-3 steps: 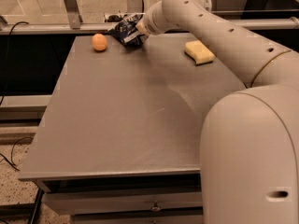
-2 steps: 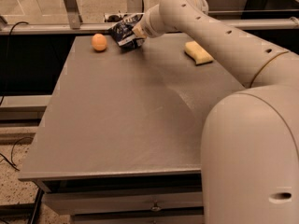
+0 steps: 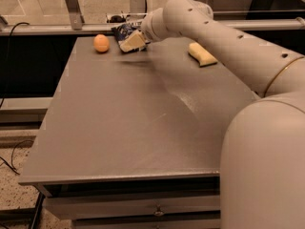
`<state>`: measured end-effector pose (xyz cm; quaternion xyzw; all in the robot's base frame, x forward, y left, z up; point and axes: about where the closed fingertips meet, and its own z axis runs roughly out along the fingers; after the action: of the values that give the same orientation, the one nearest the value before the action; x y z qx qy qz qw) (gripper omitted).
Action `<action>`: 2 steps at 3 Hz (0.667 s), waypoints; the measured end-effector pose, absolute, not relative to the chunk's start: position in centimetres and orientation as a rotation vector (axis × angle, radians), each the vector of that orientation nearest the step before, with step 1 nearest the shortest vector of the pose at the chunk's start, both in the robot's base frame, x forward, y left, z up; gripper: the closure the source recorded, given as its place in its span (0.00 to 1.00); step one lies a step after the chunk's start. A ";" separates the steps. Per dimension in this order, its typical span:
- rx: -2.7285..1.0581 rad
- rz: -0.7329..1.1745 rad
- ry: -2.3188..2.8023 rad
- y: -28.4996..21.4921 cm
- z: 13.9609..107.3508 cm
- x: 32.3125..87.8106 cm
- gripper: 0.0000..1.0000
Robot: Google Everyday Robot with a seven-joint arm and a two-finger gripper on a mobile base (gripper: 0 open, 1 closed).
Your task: Move blue chip bag near orange
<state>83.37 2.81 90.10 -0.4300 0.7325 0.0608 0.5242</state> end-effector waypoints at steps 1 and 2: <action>-1.034 0.159 1.692 2.3 91.9 80.8 0.00; -1.049 0.216 1.620 0.1 94.5 77.5 0.00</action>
Offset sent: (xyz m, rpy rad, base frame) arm -0.1251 -0.0769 0.0949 0.0204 -0.2446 0.2824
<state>77.52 0.14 94.49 -0.4460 0.6885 0.0918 0.5645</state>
